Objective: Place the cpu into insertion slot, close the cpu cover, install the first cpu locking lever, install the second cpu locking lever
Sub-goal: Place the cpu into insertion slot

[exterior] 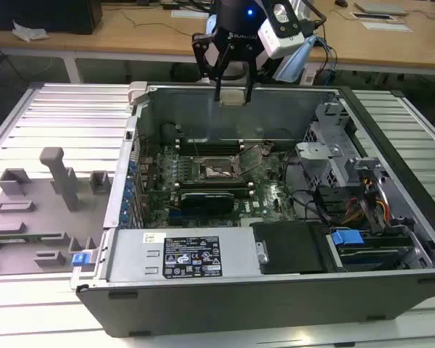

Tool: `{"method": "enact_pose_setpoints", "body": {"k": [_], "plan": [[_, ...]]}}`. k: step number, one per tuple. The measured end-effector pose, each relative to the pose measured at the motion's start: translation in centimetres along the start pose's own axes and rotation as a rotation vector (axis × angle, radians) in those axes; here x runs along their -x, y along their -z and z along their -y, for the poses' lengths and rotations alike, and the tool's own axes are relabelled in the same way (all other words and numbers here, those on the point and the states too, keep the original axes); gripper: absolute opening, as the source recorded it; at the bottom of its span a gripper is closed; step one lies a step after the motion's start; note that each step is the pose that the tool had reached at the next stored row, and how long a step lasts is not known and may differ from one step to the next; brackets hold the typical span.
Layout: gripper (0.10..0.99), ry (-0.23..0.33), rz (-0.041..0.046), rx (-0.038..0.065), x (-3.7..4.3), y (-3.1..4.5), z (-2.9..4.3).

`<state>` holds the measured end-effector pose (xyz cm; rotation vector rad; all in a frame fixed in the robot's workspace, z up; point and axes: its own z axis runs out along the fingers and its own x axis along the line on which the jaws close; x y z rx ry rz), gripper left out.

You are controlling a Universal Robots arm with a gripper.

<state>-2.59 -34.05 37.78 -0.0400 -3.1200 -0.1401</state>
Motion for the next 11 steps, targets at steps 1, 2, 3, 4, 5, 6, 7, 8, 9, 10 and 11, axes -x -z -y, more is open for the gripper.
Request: {"method": "enact_pose_setpoints", "body": {"k": [1,2,3,4,5,6,7,8,9,10,11], "plan": [[0.541,0.0,0.0,0.0,0.0,0.0,0.0],[0.541,0.0,0.0,0.0,0.0,0.0,0.0],[0.541,0.0,0.0,0.0,0.0,0.0,0.0],[0.541,0.0,0.0,0.0,0.0,0.0,0.0],[0.541,0.0,0.0,0.0,0.0,0.0,0.0],[0.541,0.0,0.0,0.0,0.0,0.0,0.0],[0.541,0.0,-0.0001,0.0,0.0,-0.01,0.0],[0.541,0.0,0.0,0.0,0.0,-0.04,0.0],[0.541,0.0,0.0,0.0,0.0,-0.14,0.01],[0.541,0.0,-0.0001,0.0,0.01,-0.3,0.03],[0.541,0.0,0.0001,0.0,0.01,-0.44,0.04]]}}
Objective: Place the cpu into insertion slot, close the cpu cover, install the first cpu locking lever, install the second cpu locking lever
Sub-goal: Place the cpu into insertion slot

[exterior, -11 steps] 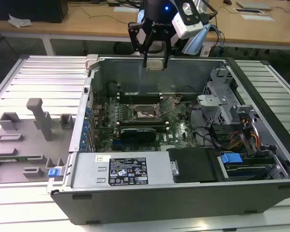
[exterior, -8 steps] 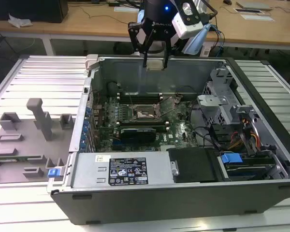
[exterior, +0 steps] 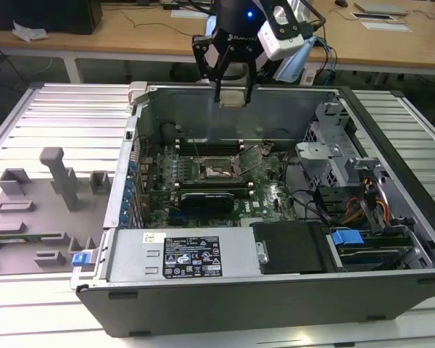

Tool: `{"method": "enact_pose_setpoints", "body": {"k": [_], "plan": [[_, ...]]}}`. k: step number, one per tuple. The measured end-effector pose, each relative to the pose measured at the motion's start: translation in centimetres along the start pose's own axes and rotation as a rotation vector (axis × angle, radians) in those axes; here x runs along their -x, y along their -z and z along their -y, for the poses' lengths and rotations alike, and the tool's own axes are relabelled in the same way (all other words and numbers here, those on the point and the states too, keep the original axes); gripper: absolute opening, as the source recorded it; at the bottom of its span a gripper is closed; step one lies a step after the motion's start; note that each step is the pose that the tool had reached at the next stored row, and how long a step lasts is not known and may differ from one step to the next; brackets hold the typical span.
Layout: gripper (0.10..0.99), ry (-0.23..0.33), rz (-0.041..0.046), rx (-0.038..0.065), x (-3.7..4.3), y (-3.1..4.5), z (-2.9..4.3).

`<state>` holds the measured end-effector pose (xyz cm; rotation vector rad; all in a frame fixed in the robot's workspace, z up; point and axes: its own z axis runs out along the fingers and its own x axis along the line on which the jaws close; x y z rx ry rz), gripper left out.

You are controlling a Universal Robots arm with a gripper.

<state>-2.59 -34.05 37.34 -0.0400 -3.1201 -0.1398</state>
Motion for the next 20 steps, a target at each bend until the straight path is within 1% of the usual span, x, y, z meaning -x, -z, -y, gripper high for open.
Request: {"method": "enact_pose_setpoints", "body": {"k": [5,7,11,13,20], "plan": [[0.541,0.0,-0.0001,0.0,0.01,-0.72,0.07],[0.541,0.0,0.0,0.0,0.02,-1.15,0.1],[0.541,0.0,0.0,0.0,0.03,-1.58,0.14],[0.541,0.0,-0.0001,0.0,0.04,-2.01,0.18],[0.541,0.0,0.0,0.0,0.05,-2.71,0.24]]}}
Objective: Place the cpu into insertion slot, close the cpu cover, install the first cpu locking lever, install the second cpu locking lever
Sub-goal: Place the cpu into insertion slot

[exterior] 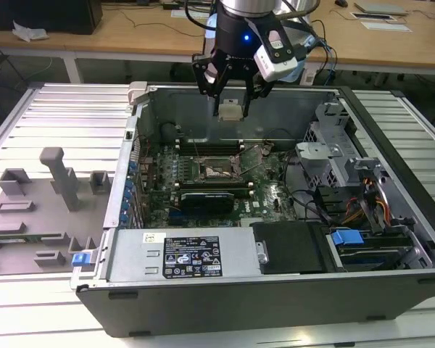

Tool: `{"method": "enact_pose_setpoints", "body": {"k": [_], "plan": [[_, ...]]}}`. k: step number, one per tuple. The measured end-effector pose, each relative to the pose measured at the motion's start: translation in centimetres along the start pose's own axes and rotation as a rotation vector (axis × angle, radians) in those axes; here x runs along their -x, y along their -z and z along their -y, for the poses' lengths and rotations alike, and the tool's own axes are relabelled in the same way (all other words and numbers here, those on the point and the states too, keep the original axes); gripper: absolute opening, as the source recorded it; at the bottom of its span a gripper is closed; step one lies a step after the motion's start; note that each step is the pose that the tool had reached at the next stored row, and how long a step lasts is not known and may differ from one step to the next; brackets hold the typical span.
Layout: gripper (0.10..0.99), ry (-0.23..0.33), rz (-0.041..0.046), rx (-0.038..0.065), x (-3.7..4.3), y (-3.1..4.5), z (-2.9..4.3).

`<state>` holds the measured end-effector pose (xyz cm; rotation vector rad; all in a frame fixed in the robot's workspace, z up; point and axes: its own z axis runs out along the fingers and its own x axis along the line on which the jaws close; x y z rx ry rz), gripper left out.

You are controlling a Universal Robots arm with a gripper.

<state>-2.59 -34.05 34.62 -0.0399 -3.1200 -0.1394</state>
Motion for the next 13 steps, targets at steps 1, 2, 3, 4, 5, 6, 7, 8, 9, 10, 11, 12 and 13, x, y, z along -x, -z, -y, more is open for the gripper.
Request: {"method": "enact_pose_setpoints", "body": {"k": [1,2,3,4,5,6,7,8,9,10,11,12,13], "plan": [[0.541,0.0,0.0,0.0,0.0,-0.07,0.01],[0.541,0.0,0.0,0.0,0.0,-0.22,0.02],[0.541,0.0,0.0,0.0,0.0,-0.3,0.03],[0.541,0.0,0.0,0.0,0.01,-0.38,0.03],[0.541,0.0,0.0,0.0,0.01,-0.48,0.04],[0.541,0.0,0.0,0.0,0.01,-0.59,0.05],[0.541,0.0,0.0,0.0,0.01,-0.66,0.06],[0.541,0.0,0.0,0.0,0.01,-0.71,0.06],[0.541,0.0,0.0,0.0,0.01,-0.82,0.07],[0.541,0.0,0.0,0.0,0.02,-0.89,0.08],[0.541,0.0,0.0,0.0,0.02,-0.94,0.09],[0.541,0.0,0.0,0.0,0.02,-1.02,0.09],[0.541,0.0,0.0,0.0,0.02,-1.12,0.1]]}}
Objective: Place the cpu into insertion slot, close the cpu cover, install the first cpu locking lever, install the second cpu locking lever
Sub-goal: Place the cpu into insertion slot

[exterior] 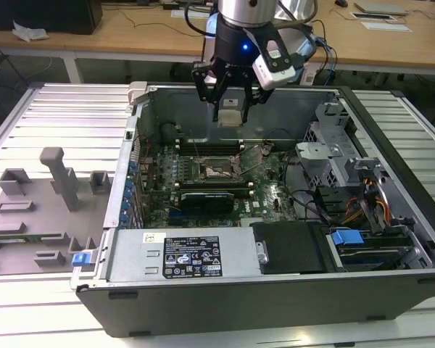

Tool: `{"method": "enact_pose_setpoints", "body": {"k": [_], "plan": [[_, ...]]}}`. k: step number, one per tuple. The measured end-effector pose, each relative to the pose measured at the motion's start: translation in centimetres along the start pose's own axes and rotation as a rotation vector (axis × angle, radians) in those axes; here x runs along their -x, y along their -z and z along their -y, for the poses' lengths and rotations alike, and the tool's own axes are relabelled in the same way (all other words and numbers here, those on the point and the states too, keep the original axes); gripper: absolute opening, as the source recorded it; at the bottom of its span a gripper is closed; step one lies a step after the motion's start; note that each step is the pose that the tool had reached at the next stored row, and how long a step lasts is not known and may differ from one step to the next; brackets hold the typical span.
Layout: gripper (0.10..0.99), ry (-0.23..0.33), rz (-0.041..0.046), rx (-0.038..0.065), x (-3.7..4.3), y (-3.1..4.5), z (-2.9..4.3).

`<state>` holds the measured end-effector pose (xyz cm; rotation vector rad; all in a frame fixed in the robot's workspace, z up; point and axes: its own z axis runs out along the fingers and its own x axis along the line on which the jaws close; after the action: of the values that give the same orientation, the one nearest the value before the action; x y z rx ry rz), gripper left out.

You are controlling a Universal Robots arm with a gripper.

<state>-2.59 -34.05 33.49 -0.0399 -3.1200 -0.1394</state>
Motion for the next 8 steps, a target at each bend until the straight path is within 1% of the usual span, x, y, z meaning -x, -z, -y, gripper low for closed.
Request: {"method": "enact_pose_setpoints", "body": {"k": [5,8], "plan": [[0.541,0.0,0.0,0.0,0.01,-0.44,0.04],[0.541,0.0,0.0,0.0,0.02,-0.9,0.08]]}}
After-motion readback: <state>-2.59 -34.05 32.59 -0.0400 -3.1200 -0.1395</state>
